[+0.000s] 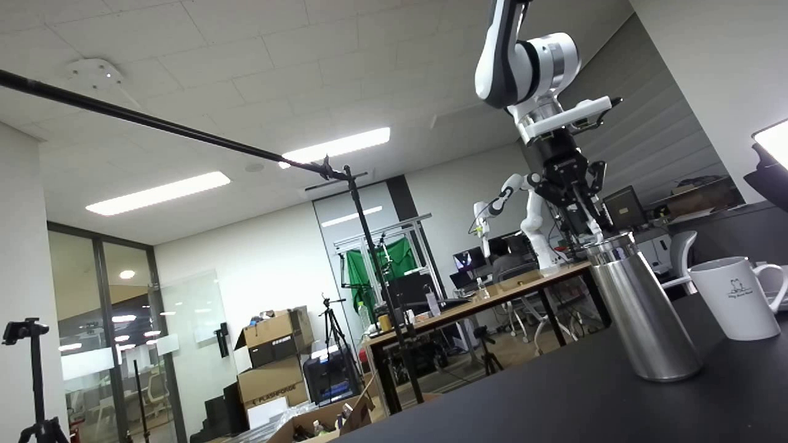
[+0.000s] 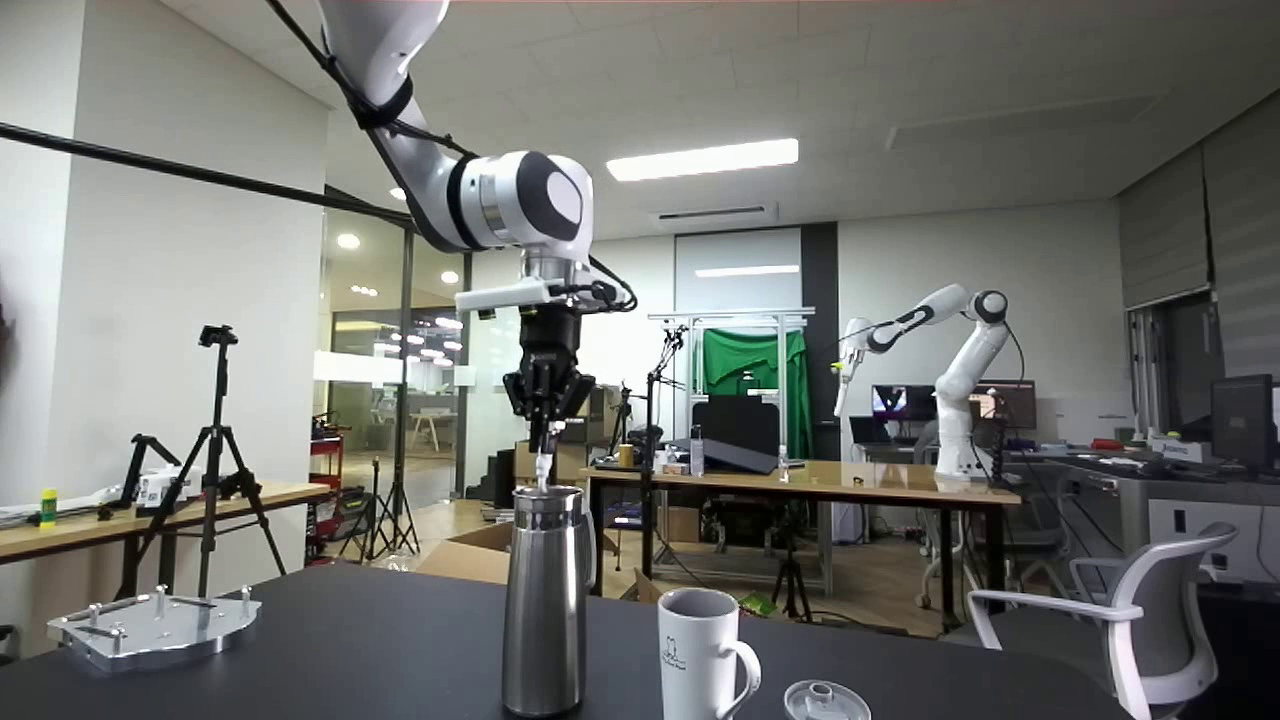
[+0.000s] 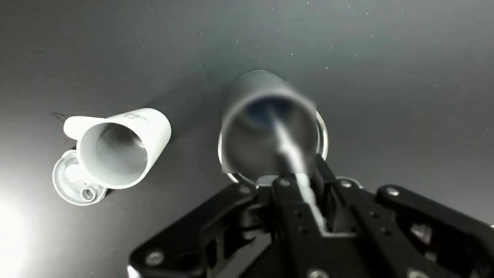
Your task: Use the brush to clean the silver bottle
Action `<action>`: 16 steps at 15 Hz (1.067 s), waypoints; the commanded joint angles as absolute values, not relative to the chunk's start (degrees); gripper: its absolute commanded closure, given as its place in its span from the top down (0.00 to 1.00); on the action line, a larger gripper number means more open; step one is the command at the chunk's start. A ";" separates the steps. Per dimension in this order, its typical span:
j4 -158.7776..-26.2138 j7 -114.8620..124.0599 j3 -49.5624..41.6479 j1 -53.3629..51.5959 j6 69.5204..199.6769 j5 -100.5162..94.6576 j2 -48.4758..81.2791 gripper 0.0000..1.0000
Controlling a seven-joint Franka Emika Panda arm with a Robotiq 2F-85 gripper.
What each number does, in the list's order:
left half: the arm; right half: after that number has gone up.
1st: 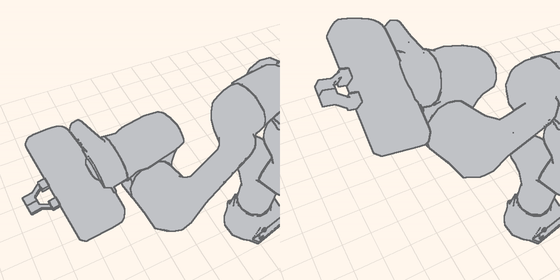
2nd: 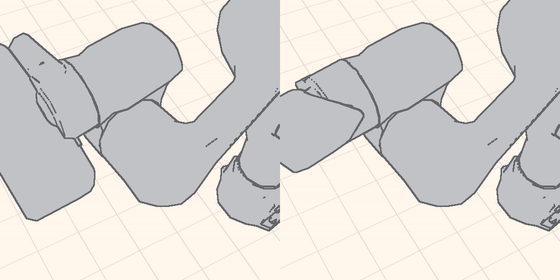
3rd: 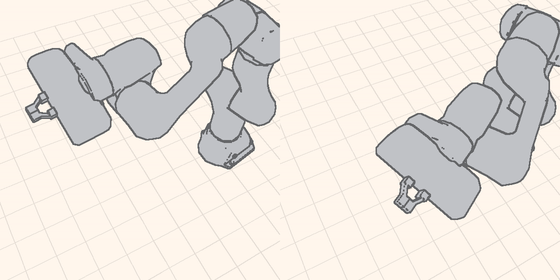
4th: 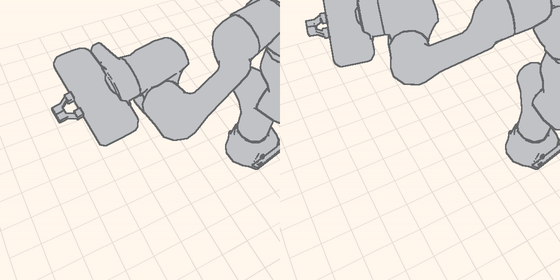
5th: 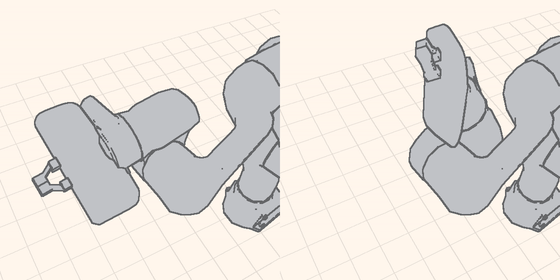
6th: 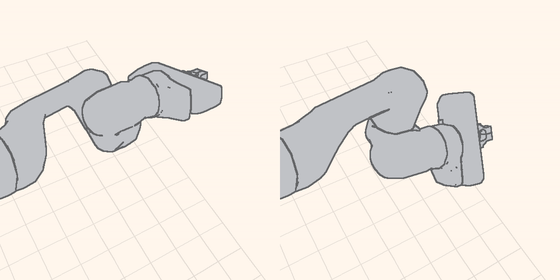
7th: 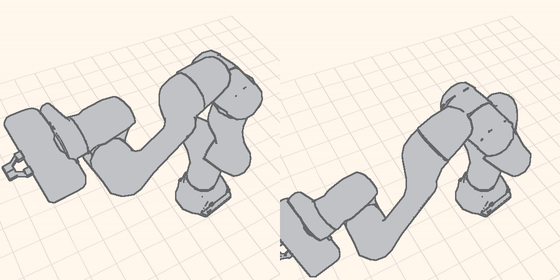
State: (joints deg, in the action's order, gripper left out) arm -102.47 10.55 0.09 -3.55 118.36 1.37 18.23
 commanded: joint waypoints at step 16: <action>-107.99 9.51 0.74 -3.19 118.38 1.29 13.84 0.04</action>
State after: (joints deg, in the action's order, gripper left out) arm -107.31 9.57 0.56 -3.31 119.65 1.18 16.26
